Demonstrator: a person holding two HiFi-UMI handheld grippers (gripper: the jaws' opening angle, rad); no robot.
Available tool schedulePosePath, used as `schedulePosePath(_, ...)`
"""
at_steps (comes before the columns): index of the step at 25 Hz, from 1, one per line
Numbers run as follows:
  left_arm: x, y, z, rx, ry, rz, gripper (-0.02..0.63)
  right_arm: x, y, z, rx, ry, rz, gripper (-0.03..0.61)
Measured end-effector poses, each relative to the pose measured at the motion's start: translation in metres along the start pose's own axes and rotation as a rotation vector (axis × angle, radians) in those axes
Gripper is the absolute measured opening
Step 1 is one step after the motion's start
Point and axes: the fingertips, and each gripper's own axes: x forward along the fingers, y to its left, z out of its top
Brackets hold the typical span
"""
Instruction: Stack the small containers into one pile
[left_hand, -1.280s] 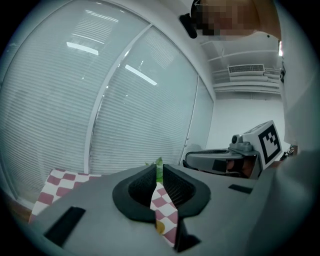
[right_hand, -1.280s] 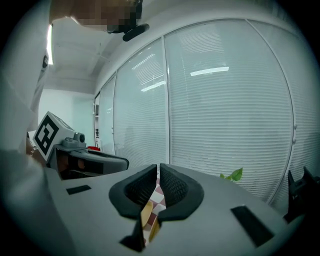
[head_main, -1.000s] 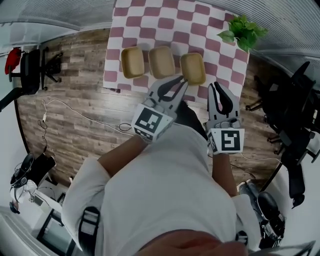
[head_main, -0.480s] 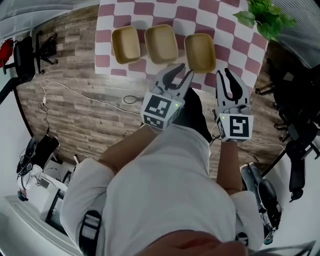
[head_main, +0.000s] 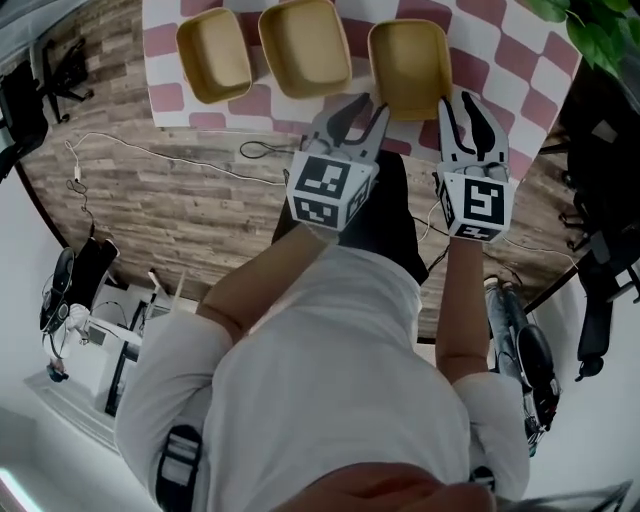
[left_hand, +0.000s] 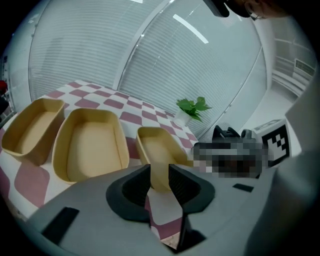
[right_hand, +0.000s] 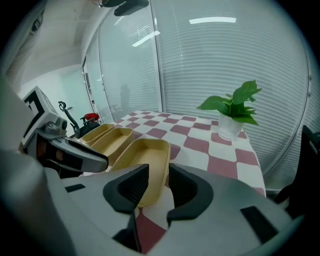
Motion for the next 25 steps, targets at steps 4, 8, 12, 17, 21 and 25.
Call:
schedulePosePath(4, 0.016, 0.006, -0.009, -0.022, 0.024, 0.008, 0.106, 0.018, -0.003, -0.023, 0.030, 0.046, 0.010, 0.129)
schedulePosePath(8, 0.027, 0.005, -0.013, -0.026, 0.031, -0.001, 0.106, 0.025, -0.002, -0.039, 0.059, 0.075, 0.020, 0.103)
schedulePosePath(12, 0.025, 0.003, -0.003, -0.018, 0.013, -0.003, 0.077, 0.016, -0.004, -0.035, 0.086, 0.074, 0.012, 0.064)
schedulePosePath(17, 0.009, -0.011, 0.020, 0.004, -0.016, -0.016, 0.071, -0.007, -0.003, -0.013, 0.109, 0.047, 0.012, 0.063)
schedulePosePath(21, -0.006, -0.025, 0.047, 0.030, -0.069, -0.034, 0.064, -0.027, -0.005, 0.013, 0.111, -0.001, -0.008, 0.063)
schedulePosePath(25, -0.026, -0.042, 0.077, 0.072, -0.115, -0.048, 0.060, -0.051, -0.008, 0.045, 0.120, -0.056, -0.028, 0.061)
